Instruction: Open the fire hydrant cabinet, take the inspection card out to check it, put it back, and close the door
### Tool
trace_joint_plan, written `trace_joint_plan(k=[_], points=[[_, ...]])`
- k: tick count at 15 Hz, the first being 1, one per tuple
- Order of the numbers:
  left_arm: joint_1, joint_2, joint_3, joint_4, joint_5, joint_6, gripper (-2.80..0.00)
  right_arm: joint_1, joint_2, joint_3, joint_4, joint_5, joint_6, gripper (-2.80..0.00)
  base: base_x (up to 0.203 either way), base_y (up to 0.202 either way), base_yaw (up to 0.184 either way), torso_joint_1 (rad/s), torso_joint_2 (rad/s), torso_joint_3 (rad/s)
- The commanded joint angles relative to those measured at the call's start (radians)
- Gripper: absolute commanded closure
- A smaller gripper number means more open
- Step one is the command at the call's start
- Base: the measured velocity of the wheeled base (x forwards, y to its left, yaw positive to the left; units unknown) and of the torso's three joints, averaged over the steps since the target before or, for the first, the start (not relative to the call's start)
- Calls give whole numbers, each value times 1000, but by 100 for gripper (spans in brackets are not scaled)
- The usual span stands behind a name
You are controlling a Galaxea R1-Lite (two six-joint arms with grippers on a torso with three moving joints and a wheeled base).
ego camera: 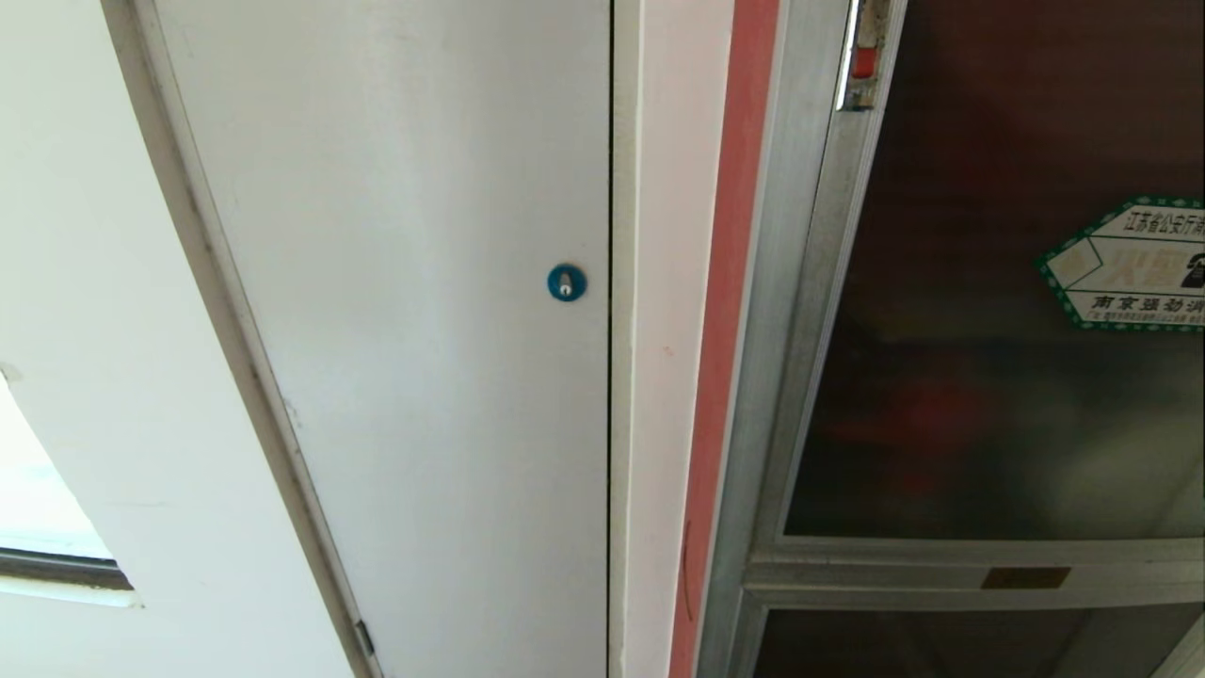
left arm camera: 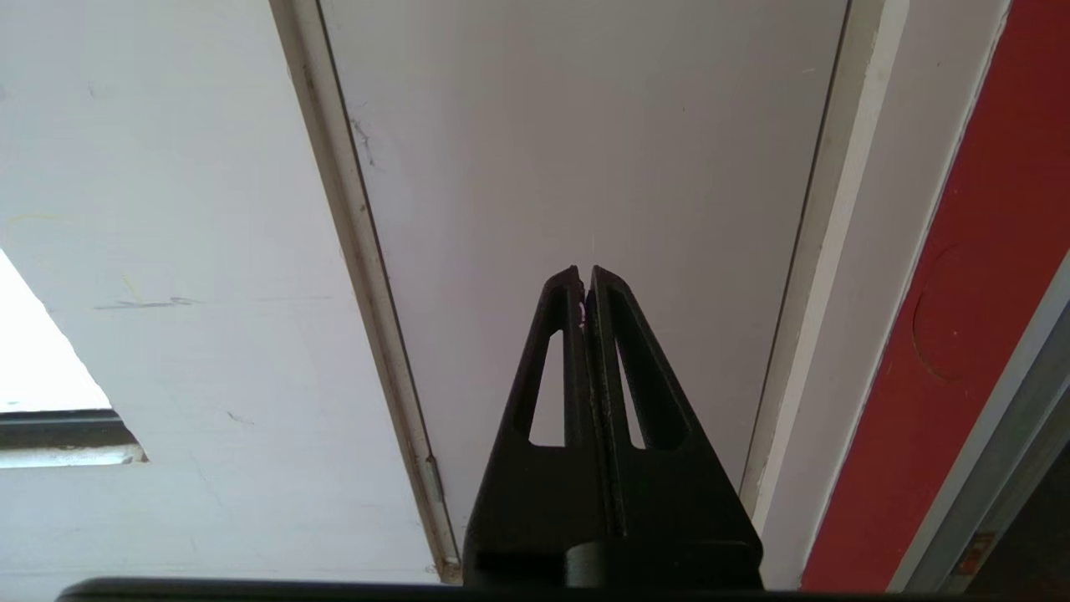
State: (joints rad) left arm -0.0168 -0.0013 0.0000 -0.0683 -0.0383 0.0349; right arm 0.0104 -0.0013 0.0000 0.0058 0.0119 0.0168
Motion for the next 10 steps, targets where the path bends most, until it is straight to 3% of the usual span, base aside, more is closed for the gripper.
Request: trace_joint_plan(k=[1,10], points=[[0,1,29,-1,0,0,0,0,1,0,0,0,0,0,0,0,0,0,0,0],[0,1,29,-1,0,0,0,-4,2,-18,3,-32,28,0,0,0,0,0,0,0]])
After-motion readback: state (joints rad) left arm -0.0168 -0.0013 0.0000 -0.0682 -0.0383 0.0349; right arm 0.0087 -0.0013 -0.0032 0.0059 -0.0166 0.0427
